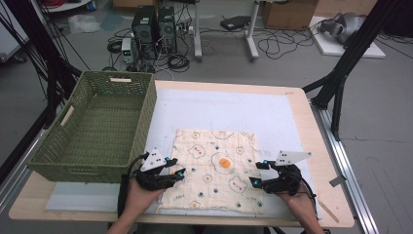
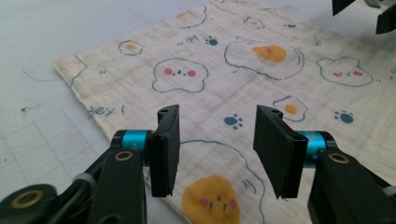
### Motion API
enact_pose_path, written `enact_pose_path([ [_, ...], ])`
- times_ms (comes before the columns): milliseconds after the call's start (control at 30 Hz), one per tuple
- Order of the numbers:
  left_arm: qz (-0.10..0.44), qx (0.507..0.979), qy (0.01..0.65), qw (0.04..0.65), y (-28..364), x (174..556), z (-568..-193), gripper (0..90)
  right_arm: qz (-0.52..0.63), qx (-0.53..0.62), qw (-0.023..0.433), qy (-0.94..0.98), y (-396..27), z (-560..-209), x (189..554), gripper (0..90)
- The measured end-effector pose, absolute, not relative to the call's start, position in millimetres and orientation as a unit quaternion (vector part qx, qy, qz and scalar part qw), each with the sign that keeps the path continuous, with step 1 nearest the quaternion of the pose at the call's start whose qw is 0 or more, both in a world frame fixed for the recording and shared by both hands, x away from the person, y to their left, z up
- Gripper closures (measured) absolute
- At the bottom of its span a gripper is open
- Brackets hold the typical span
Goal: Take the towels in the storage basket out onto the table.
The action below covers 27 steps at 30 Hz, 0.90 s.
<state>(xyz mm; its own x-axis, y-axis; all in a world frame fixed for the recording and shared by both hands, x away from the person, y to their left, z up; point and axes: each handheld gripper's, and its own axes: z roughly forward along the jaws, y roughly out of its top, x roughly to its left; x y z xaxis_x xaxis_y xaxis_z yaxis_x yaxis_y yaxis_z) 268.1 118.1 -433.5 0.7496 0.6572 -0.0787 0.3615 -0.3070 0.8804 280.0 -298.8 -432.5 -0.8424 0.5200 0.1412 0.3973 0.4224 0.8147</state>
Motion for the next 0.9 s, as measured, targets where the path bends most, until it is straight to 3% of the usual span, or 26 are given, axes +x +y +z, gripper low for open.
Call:
enact_pose_path([
  [433, 0.15, 0.794, 0.318, 0.497, 118.3, 267.3, -432.6, 45.6, 0.453, 0.277, 0.067, 0.845, -296.7, -432.9, 281.0, 25.6],
  [900, 0.154, 0.794, 0.32, 0.493, 118.0, 267.6, -433.6, 45.0, 0.452, 0.275, 0.072, 0.846, -296.1, -432.5, 280.5, 25.7],
])
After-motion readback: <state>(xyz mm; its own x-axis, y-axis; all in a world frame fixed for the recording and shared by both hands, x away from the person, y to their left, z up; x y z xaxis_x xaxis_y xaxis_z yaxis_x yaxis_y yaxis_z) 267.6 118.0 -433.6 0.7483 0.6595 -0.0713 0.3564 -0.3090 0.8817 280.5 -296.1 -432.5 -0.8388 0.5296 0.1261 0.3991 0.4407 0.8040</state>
